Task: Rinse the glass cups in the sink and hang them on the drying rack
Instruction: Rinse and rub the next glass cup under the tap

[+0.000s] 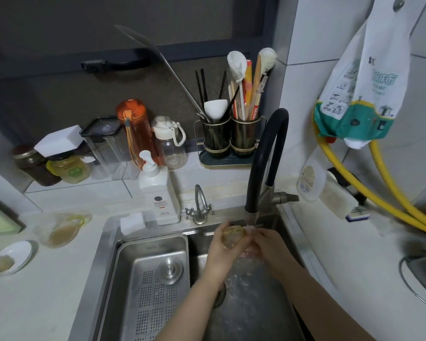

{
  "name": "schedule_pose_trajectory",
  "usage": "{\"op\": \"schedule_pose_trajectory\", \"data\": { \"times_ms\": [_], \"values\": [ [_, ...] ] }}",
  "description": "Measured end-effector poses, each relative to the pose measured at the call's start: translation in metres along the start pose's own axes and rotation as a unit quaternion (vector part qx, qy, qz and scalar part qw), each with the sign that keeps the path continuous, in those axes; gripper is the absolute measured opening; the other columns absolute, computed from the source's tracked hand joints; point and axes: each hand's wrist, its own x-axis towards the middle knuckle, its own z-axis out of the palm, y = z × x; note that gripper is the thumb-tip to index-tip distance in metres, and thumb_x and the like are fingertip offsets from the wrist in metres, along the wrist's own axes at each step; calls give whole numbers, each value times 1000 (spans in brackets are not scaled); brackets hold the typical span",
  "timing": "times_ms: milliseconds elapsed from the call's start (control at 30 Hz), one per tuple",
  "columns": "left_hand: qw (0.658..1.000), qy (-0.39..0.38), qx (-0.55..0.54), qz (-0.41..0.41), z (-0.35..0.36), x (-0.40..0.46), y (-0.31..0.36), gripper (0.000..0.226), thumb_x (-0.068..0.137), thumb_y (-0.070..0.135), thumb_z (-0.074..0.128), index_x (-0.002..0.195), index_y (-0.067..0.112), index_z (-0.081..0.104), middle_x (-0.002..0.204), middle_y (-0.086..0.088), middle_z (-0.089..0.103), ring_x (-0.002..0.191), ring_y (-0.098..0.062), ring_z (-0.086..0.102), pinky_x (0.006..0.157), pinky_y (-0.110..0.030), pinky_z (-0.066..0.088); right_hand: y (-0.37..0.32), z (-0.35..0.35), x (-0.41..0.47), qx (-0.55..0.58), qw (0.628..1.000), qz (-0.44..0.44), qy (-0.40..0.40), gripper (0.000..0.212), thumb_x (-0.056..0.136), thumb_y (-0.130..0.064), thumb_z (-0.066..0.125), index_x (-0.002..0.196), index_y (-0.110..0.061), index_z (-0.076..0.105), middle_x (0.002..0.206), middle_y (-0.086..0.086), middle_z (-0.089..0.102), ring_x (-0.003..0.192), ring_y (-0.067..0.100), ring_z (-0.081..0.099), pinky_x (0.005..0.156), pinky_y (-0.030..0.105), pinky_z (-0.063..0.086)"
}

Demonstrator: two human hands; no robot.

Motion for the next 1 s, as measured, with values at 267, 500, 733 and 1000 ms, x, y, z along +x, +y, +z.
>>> {"op": "schedule_pose_trajectory", "data": {
  "times_ms": [267, 500, 733, 1000],
  "values": [
    [984, 17, -154, -89, -8, 8, -16, 52, 77, 57, 61, 119, 28, 52, 110, -6, 70, 97, -19, 70, 73, -27, 56, 0, 5, -3, -233, 958, -64, -155, 13, 94, -19, 55, 97, -16, 67, 95, 0, 72, 92, 11, 68, 82, 28, 54],
    [995, -4, -88, -43, -13, 0, -11, 52, 90, 45, 58, 137, 38, 37, 129, 6, 52, 108, -3, 56, 77, -11, 49, 8, 6, 9, -128, 982, -42, -133, 24, 97, -12, 47, 111, -5, 66, 107, 16, 69, 106, 27, 65, 95, 42, 50],
    [985, -10, -146, -95, -15, 10, -27, 72, 68, 77, 61, 127, 37, 56, 128, 1, 63, 120, -17, 58, 105, -49, 43, 8, 8, 19, -38, 984, 31, -173, 44, 90, -32, 57, 124, -4, 56, 126, 13, 60, 119, 24, 56, 103, 37, 45],
    [954, -102, -206, -193, -20, 25, -22, 71, 76, 72, 59, 130, 26, 54, 121, -7, 68, 108, -30, 66, 91, -53, 53, 2, -1, 25, -182, 972, 46, -143, 31, 101, -14, 37, 121, -1, 56, 124, 12, 58, 113, 21, 55, 102, 32, 41]
  ]
}}
